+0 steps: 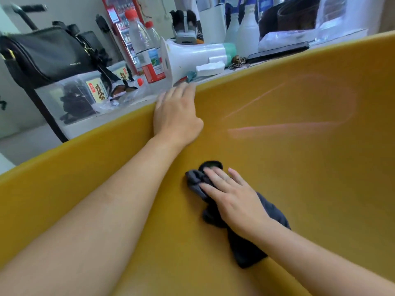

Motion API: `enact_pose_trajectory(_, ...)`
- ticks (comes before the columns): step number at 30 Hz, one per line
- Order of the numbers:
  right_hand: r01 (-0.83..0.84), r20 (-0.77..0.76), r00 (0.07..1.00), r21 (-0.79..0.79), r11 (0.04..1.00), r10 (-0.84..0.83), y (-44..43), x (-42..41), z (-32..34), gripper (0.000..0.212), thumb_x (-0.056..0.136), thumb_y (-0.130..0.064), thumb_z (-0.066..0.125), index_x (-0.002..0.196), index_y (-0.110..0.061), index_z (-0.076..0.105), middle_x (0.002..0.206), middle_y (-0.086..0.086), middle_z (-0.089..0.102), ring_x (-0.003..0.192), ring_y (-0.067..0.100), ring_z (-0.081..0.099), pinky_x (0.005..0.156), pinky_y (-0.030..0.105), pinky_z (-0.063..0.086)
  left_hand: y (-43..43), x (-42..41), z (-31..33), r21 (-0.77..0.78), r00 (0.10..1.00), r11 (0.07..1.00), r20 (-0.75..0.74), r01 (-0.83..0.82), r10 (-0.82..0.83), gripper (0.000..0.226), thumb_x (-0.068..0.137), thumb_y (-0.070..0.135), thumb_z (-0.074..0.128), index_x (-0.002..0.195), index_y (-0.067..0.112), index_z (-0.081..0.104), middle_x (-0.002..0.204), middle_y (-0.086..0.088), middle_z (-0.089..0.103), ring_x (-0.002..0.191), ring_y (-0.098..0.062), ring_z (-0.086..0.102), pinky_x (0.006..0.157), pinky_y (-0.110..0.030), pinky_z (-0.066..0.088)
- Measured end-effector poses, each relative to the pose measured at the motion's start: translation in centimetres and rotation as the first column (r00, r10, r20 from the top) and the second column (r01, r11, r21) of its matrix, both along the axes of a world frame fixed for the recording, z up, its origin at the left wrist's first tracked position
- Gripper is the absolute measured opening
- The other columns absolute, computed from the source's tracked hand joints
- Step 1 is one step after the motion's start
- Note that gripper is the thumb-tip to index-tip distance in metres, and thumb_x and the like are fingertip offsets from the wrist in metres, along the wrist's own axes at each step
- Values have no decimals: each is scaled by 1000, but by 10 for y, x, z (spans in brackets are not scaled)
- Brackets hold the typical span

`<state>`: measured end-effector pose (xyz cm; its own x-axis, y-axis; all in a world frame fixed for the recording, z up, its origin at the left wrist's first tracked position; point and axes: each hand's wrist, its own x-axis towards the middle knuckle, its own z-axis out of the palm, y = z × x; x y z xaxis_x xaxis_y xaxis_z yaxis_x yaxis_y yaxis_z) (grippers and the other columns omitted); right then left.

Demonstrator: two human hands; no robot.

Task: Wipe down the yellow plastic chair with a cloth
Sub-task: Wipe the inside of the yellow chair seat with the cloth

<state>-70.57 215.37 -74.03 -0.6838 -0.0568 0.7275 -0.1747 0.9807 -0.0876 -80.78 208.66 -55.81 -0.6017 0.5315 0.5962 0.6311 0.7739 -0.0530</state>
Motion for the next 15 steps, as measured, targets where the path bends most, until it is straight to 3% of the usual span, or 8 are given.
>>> enact_pose_trajectory(4,146,-192,963,-226,963,-191,35,-66,101,40,88,-18,40,121,-13,63,142,14,51,131,32,47,101,43,38,8,-1,-8,73,999,997,-35,-1,4,70,77,12,48,145,21,34,147,0,39,136,-22,32,116,-38,18)
enact_pose_trajectory(6,151,-219,948,-331,931,-232,33,-81,116,37,91,-16,46,124,-11,60,146,15,46,135,34,42,102,43,36,7,-2,-9,95,999,995,-45,15,-11,69,76,12,47,144,20,36,145,-1,42,134,-24,34,114,-37,19)
enact_pose_trajectory(8,122,-191,966,-255,959,-174,21,-62,74,38,90,-21,51,125,-9,59,145,17,46,134,35,43,101,43,38,6,-2,-11,76,998,997,-67,16,-10,73,72,16,49,144,20,35,143,-4,42,132,-25,35,115,-38,20)
enact_pose_trajectory(11,-8,-32,999,-24,1000,7,10,1,-1,29,87,-22,51,111,-14,67,136,12,57,125,30,53,94,40,41,7,-2,-15,45,997,999,-77,9,-5,80,66,17,50,144,20,33,143,-6,41,133,-27,34,116,-42,20)
enact_pose_trajectory(13,-79,-10,997,14,997,79,28,-3,14,29,87,-17,43,101,-16,69,123,8,64,115,28,59,87,40,43,8,-2,-16,60,997,998,-83,-7,12,82,64,19,50,143,19,34,143,-7,41,133,-28,34,116,-43,19)
enact_pose_trajectory(15,1,-120,993,-68,998,-9,46,-40,72,32,85,-16,39,98,-13,68,121,9,64,114,30,58,81,40,46,10,0,-19,78,996,997,-90,-14,21,81,63,21,50,143,18,36,143,-8,42,133,-29,34,117,-42,17)
